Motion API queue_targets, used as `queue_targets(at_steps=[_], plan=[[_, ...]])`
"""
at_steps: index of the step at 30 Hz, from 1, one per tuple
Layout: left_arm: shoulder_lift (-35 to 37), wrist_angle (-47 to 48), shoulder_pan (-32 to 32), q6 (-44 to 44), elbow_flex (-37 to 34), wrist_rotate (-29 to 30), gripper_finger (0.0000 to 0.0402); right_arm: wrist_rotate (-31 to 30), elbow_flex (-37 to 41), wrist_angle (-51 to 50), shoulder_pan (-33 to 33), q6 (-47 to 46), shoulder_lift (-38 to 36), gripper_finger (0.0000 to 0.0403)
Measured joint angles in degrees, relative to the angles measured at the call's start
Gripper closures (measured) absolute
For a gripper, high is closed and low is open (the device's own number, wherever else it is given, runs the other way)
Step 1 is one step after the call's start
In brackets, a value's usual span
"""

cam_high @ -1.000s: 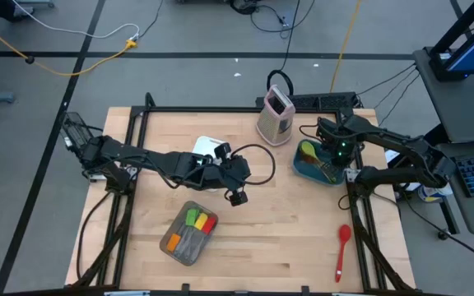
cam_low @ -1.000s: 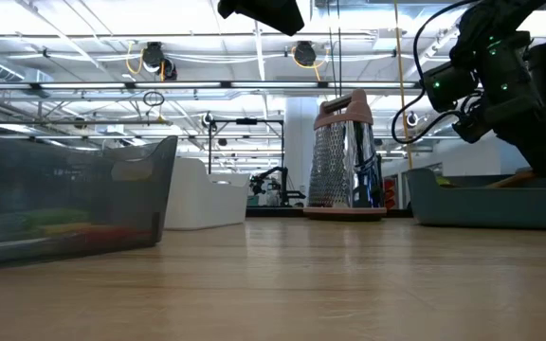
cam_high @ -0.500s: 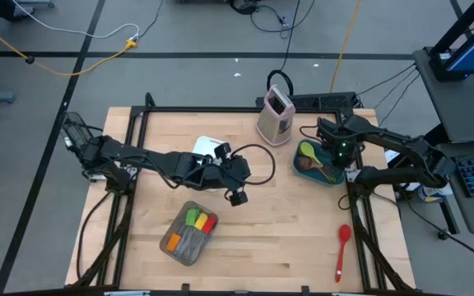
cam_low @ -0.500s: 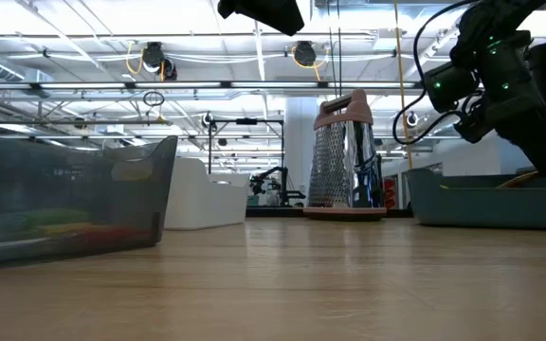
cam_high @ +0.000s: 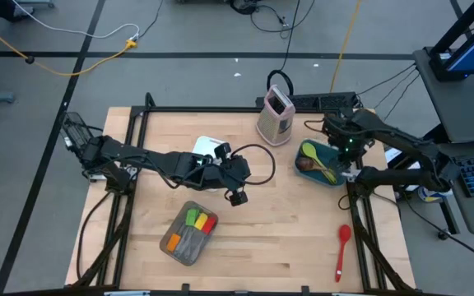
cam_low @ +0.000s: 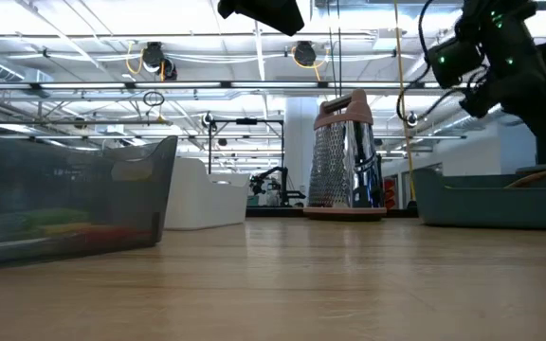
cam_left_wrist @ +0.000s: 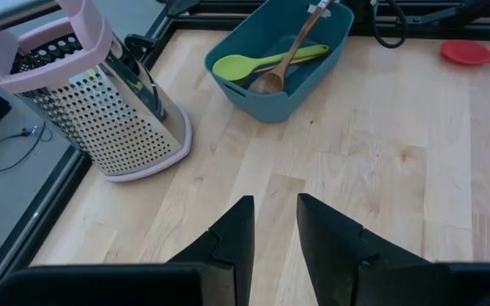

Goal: Pick & Place Kitchen Items
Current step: Put the red spoon into the blue bin

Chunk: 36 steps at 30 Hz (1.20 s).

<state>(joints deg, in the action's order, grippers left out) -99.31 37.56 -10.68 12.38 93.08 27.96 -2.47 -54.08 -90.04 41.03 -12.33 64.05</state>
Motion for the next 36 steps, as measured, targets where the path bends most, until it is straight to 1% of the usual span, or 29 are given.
queue_targets(at_steps=[5,8,10,12,14,17,20,22,24,27,28,29,32,34,36], plan=[[0.0,0.1,0.0,0.0,0.0,0.0,0.0305,7.5,-4.4,0.3,-2.8,-2.9,-2.3,0.0238],[0.0,0.5,0.0,0.0,0.0,0.0,0.0305,16.6,-5.2,2.9,-6.1,-6.4,-4.1,0.0238],[0.0,0.7,0.0,0.0,0.0,0.0,0.0305,22.9,-5.1,6.9,-9.1,-11.0,-5.8,0.0238],[0.0,1.6,0.0,0.4,0.0,0.0,0.0305,26.4,-4.4,11.8,-12.3,-17.1,-7.3,0.0238],[0.0,2.8,0.0,1.2,0.0,0.0,0.0305,26.6,-4.1,16.2,-15.5,-21.9,-8.6,0.0238],[0.0,4.2,0.0,1.5,0.0,0.0,0.0305,26.6,-4.1,20.3,-19.2,-26.4,-9.8,0.0238],[0.0,4.5,-0.2,1.7,0.0,0.0,0.0305,26.5,-4.0,23.3,-21.9,-28.7,-10.2,0.0238],[0.0,4.4,-0.4,1.7,0.0,0.0,0.0305,26.0,-4.0,25.5,-22.5,-28.5,-10.1,0.0238],[0.0,4.2,-0.9,1.7,0.0,0.0,0.0305,23.0,-4.0,28.2,-22.9,-27.2,-9.8,0.0238],[0.0,4.3,-2.0,1.7,0.0,0.0,0.0305,14.8,-4.0,33.5,-23.0,-24.0,-8.8,0.0238],[0.0,4.3,-2.4,1.7,0.0,0.0,0.0305,13.0,-4.0,34.5,-23.2,-24.1,-8.5,0.0238],[0.0,4.4,-2.9,1.7,0.0,0.0,0.0305,13.2,-4.0,35.1,-23.5,-24.2,-8.2,0.0238],[0.0,4.8,-4.2,2.3,0.0,0.0,0.0305,17.9,-4.0,36.1,-25.9,-22.7,-7.2,0.0238],[0.0,4.8,-5.0,4.0,0.0,0.3,0.0305,20.4,-4.0,36.1,-29.3,-27.4,-6.3,0.0241],[0.0,4.9,-5.7,4.5,0.0,0.5,0.0305,20.6,-4.0,36.5,-33.6,-32.7,-5.5,0.0248]])
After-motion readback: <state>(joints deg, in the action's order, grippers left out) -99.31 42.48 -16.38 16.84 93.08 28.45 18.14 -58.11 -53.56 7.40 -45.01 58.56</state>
